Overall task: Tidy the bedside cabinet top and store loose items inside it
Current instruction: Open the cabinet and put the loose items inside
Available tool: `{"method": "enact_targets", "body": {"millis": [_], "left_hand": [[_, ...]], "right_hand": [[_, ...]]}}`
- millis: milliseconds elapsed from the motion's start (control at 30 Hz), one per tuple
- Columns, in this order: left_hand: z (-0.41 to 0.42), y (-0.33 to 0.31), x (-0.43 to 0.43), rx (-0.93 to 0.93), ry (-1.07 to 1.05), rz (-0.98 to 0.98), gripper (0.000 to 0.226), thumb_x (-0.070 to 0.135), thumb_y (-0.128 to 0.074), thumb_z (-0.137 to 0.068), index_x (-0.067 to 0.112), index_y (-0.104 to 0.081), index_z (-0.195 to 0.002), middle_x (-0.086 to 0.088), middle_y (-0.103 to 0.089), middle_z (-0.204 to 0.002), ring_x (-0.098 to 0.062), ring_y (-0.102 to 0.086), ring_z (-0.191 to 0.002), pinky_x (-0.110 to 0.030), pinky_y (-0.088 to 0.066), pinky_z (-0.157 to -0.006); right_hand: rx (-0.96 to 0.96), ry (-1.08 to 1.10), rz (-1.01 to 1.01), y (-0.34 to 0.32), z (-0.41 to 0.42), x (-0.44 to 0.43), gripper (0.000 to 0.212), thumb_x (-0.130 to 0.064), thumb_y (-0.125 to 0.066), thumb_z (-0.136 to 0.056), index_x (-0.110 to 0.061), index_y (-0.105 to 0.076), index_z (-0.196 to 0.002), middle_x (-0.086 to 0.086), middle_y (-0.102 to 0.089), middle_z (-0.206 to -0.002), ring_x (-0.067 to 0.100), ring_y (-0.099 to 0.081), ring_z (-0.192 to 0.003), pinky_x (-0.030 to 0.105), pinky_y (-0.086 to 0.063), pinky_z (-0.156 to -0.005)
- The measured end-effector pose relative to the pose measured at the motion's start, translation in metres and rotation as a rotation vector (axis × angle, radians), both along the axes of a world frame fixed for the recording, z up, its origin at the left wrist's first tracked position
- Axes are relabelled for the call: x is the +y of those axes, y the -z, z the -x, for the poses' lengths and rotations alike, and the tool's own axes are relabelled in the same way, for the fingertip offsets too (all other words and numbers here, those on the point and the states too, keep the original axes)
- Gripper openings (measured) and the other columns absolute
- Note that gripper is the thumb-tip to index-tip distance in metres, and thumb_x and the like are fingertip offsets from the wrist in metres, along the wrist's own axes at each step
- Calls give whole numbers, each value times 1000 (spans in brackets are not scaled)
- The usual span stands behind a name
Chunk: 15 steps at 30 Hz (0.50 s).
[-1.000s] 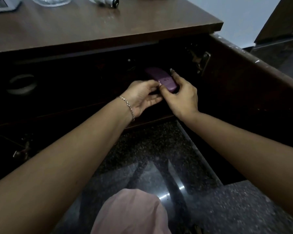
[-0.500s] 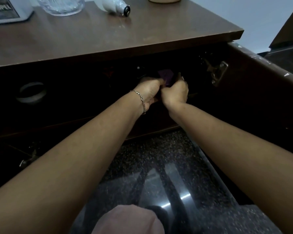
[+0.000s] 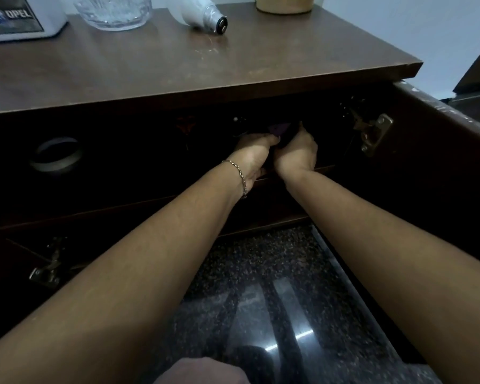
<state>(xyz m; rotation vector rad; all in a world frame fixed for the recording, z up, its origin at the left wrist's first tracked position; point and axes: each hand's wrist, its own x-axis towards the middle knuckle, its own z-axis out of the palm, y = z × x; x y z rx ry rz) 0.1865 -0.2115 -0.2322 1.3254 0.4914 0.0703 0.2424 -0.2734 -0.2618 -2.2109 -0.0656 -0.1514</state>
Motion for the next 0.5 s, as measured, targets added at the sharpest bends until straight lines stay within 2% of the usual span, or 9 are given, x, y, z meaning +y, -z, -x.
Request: {"method": "enact_targets", "body": {"millis": [133,200,267,300,400,500], "left_hand": [[6,-2,2,0,8,1,17,9,-51,-94,20,-55,-81,3,-56,-82,-11,-55,-75,-24,-48,-63],[9,-3,2,2,-2,-16,10,10,-52,-93,18,-57,-90,-1,-58,-91,-16,-56,-88,-29,-49,-74],[14,0,4,-2,-18,-116,14,15,-53,-93,18,-58,-106,-4,-59,-103,-21,-57,-101,-35,-48,-86],[18,2,5,-15,-32,-189,15,18,-53,-93,20,-59,-107,-4,-60,-104,-22,-58,-100,-37,-49,-87],[47,5,12,-98,-95,-398,8,25,-53,-89,29,-60,-92,-1,-67,-97,-23,-64,-93,-43,-52,-90],[85,-4,22,-192,-88,-586,9,26,-55,-91,27,-62,-97,-1,-70,-101,-20,-66,-96,-40,-53,-90]], "right_hand": [[-53,-16,18,0,3,-5,58,-22,-66,-81,-6,-47,-134,15,-55,-133,29,-53,-124,32,-45,-102],[-119,-25,2,-2,10,-10,63,-20,-67,-79,-6,-45,-136,15,-51,-137,29,-48,-127,30,-41,-105],[-204,-26,-6,-7,24,-15,53,-22,-66,-81,-9,-52,-130,13,-53,-132,28,-50,-124,31,-41,-101],[-247,-18,16,-9,33,-18,43,-25,-65,-83,-11,-57,-123,11,-57,-125,28,-52,-119,33,-43,-98],[-350,-48,36,-17,61,-25,25,-31,-57,-87,-10,-61,-98,9,-64,-105,29,-57,-105,41,-45,-93],[-472,-186,-46,-33,88,-30,16,-30,-55,-87,-14,-60,-88,1,-65,-92,23,-59,-93,38,-45,-89]]}}
